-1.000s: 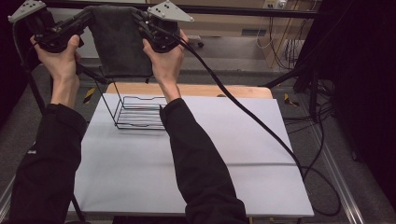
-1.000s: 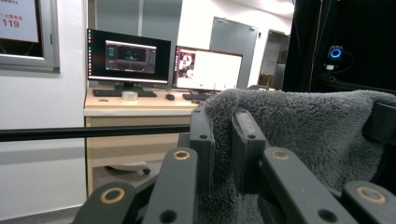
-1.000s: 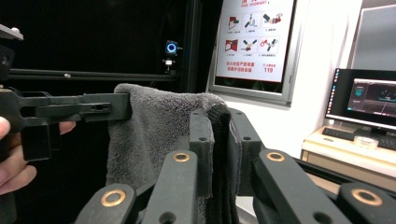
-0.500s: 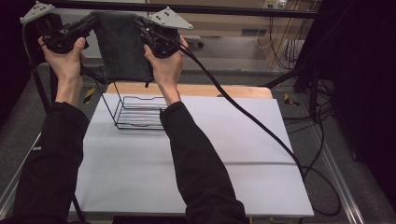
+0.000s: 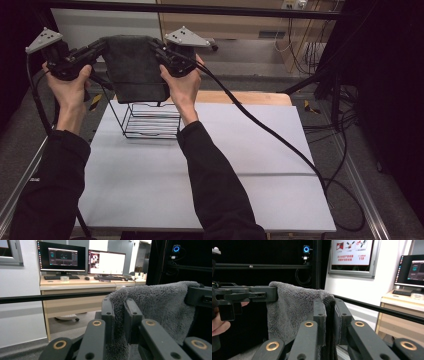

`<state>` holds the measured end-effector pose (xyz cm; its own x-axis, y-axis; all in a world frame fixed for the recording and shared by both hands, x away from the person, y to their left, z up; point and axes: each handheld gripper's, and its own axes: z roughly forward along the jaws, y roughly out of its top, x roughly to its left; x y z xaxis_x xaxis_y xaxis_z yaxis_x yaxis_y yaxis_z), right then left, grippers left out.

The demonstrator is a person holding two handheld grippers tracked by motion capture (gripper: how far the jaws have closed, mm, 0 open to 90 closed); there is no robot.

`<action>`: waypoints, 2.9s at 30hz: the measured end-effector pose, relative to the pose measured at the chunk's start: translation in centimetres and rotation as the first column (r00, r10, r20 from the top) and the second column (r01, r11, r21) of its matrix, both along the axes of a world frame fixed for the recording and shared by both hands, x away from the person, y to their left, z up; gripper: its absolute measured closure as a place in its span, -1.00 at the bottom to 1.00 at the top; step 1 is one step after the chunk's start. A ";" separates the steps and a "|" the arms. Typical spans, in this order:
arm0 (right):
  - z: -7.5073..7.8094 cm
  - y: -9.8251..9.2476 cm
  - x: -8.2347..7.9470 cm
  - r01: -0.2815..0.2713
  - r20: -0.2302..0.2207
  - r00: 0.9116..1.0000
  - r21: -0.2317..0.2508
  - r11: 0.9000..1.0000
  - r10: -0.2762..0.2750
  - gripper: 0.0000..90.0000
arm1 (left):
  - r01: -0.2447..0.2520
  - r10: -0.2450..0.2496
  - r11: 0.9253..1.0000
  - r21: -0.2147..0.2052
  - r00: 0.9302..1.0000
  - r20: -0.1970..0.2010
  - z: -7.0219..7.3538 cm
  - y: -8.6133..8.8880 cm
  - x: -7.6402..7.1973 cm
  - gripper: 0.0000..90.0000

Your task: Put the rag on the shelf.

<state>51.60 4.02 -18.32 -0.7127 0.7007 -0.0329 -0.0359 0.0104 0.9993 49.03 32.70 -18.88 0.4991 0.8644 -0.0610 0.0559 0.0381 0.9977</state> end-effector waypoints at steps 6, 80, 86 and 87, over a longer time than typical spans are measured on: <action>-0.7 0.4 -0.4 -0.013 -0.006 1.000 -0.035 0.999 0.012 0.83 | -0.002 0.002 1.000 -0.005 1.000 -0.017 -1.3 0.5 -0.4 0.78; -6.3 -1.1 -4.8 -0.233 -0.177 0.963 -0.178 0.956 0.202 0.50 | 0.140 -0.083 0.977 0.163 0.946 -0.314 -3.7 -0.4 -5.1 1.00; -6.2 -1.1 -4.8 -0.232 -0.177 0.964 -0.186 0.955 0.200 0.24 | 0.144 -0.074 0.970 0.197 0.943 -0.324 -5.3 -0.9 -5.0 1.00; -6.1 -1.1 -4.8 -0.227 -0.172 0.965 -0.181 0.957 0.196 0.20 | 0.142 -0.071 0.969 0.203 0.943 -0.324 -5.5 -0.9 -5.0 1.00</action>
<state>46.76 2.88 -24.45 -0.8510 0.5238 -0.0364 0.0918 0.2167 0.9719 44.04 31.79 -24.35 0.5757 0.8166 -0.0426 0.3572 -0.2043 0.9114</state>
